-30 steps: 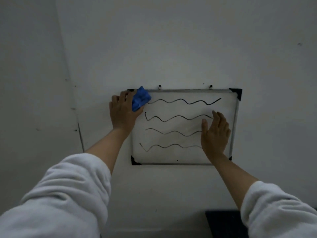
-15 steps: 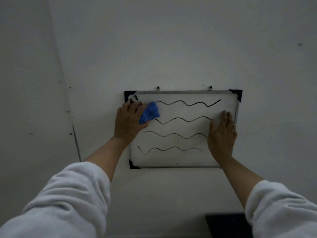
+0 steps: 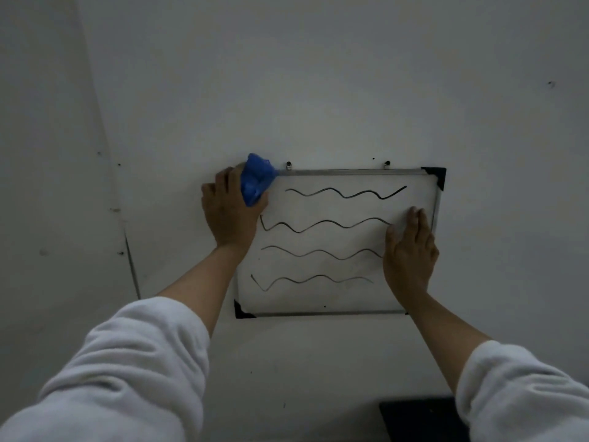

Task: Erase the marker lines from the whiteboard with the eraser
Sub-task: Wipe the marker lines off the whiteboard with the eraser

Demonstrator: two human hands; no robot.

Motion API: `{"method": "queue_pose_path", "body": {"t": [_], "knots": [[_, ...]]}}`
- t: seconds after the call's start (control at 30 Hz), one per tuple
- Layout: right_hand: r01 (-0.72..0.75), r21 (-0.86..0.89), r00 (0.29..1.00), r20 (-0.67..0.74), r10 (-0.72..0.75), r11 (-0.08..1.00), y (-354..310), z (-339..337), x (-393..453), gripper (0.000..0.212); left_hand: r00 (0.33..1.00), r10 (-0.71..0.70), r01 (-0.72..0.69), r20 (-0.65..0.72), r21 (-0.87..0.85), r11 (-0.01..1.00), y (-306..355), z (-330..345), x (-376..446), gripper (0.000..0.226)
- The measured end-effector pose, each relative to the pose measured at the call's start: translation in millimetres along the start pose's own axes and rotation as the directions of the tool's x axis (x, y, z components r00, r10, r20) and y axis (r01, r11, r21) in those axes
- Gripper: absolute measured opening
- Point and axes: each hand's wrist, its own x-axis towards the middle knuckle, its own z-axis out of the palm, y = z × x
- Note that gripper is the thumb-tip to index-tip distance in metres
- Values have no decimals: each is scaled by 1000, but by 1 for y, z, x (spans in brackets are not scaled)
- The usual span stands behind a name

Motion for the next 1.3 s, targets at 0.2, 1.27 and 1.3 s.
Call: {"method": "queue_pose_path", "body": {"t": [0.2, 1.27, 1.3], "knots": [[-3, -5, 1000, 1, 3, 1000, 0, 0, 0, 61, 838, 542, -546, 69, 112, 830, -8, 3, -3, 55], [81, -57, 996, -21, -82, 995, 17, 3, 5, 59, 736, 671, -677, 95, 151, 721, 34, 21, -17, 61], [91, -64, 995, -27, -93, 994, 18, 1, 4, 59, 781, 621, -623, 68, 138, 770, 36, 21, -12, 61]]}}
